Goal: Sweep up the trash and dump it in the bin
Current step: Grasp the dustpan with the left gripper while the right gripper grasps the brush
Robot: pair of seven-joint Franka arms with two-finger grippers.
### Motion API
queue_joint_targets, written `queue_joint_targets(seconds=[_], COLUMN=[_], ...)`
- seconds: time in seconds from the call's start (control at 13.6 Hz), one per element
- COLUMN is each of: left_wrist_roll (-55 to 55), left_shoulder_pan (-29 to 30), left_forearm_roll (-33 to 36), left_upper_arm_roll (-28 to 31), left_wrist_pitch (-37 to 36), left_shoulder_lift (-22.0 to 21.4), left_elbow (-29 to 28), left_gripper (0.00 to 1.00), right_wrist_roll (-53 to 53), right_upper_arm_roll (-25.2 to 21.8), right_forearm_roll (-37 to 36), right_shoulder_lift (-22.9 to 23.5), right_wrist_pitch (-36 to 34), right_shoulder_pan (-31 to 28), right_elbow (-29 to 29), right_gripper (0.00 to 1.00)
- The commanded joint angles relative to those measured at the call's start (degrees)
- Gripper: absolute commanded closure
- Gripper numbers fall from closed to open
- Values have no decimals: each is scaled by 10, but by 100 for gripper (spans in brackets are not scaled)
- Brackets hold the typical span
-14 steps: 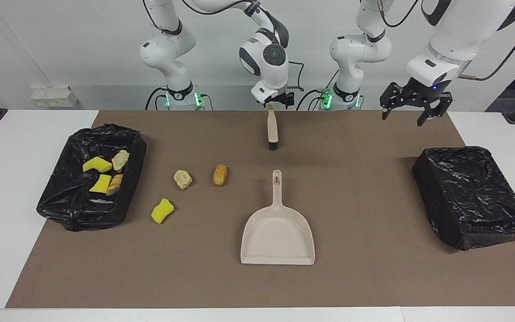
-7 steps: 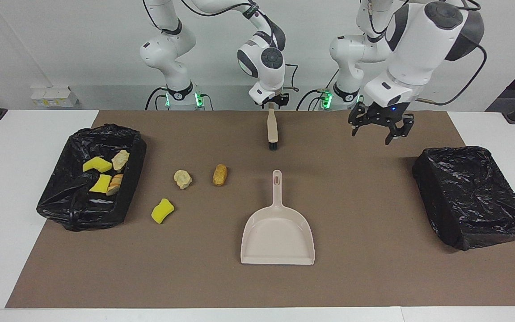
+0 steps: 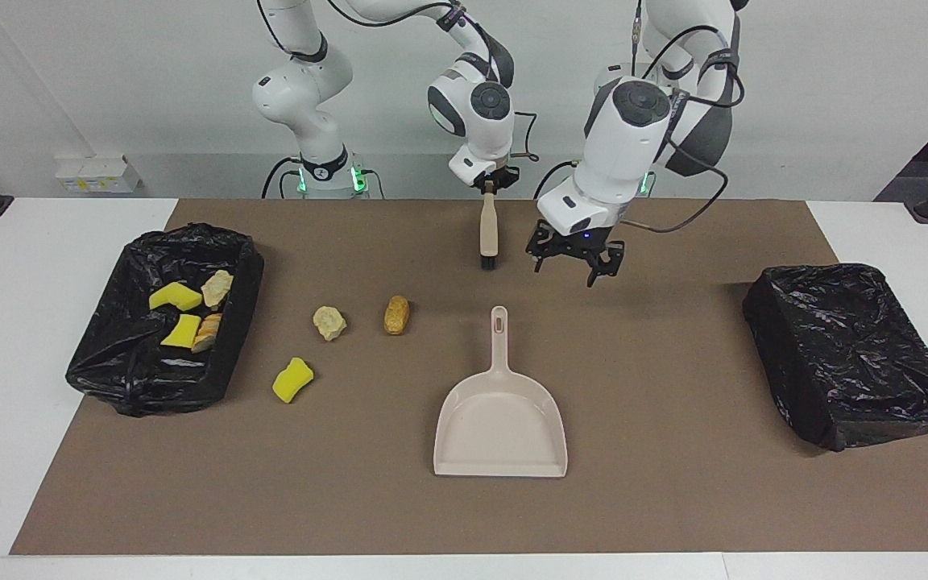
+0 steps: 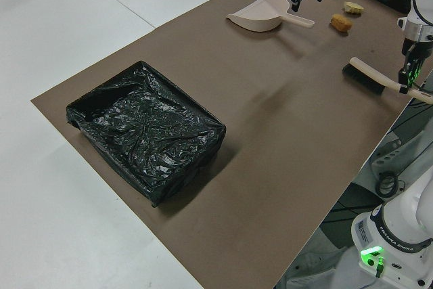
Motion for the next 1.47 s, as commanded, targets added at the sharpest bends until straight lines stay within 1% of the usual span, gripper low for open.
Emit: queue_joint_targets(seconds=[0.0, 0.07, 0.15, 0.22, 0.29, 0.37, 0.44, 0.51, 0.59, 0.66, 0.81, 0.88, 0.95, 1.03, 1.1, 1.17, 1.25, 1.32, 1.39], left_wrist_roll=[-28, -61, -118, -168, -183, -185, -195, -216, -242, -255, -256, -255, -254, -252, -251, -249, -238, -201, -139], left_shoulder_pan=[-19, -29, -38, -39, -41, -45, -56, -73, -73, -71, -70, -69, -68, -65, -65, -65, -63, -56, -48], left_forearm_roll=[32, 66, 98, 108, 108, 109, 115, 135, 169, 192, 198, 205, 236, 252, 258, 260, 261, 260, 258], left_upper_arm_roll=[1, 0, -6, -15, -16, -16, -16, -15, -15, -15, -15, -13, -14, -15, -15, -15, -15, -16, -16], left_wrist_pitch=[56, 77, 109, 145, 161, 165, 165, 166, 165, 164, 164, 163, 162, 158, 149, 132, 110, 91, 65], left_shoulder_lift=[45, 69, 97, 117, 128, 136, 156, 181, 198, 201, 201, 201, 201, 199, 198, 194, 186, 173, 152], left_elbow=[4, 8, 13, 19, 26, 27, 30, 46, 70, 77, 77, 77, 77, 71, 72, 75, 74, 73, 70], left_gripper=[0, 0, 0, 0, 0, 0, 0, 0, 0, 0, 33, 46, 54, 61, 71, 87, 100, 100, 100], right_wrist_roll=[-22, -28, -38, -42, -56, -75, -92, -103, -114, -134, -180, -213, -253, -273, -295, -317, -320, -324, -335], right_upper_arm_roll=[-2, -4, -6, -7, -6, -6, -7, -7, -8, -8, -8, -6, -6, -7, -6, -5, -6, -7, -6], right_forearm_roll=[18, 16, 8, -4, -25, -30, -39, -71, -104, -121, -144, -188, -233, -262, -289, -327, -361, -391, -416], right_shoulder_lift=[-16, -23, -38, -63, -85, -106, -124, -131, -133, -134, -127, -117, -110, -98, -88, -79, -70, -51, -27], right_wrist_pitch=[-6, -31, -72, -111, -151, -183, -210, -232, -257, -269, -269, -265, -265, -264, -257, -243, -235, -238, -244], right_shoulder_pan=[-9, -15, -27, -54, -85, -111, -142, -165, -188, -220, -284, -301, -313, -335, -367, -382, -387, -394, -415], right_elbow=[-8, -9, -13, -14, -13, -12, -12, -9, -3, 4, 21, 28, 38, 45, 53, 60, 68, 95, 123], right_gripper=[100, 100, 100, 100, 100, 100, 100, 100, 100, 100, 100, 100, 100, 100, 100, 100, 100, 100, 100])
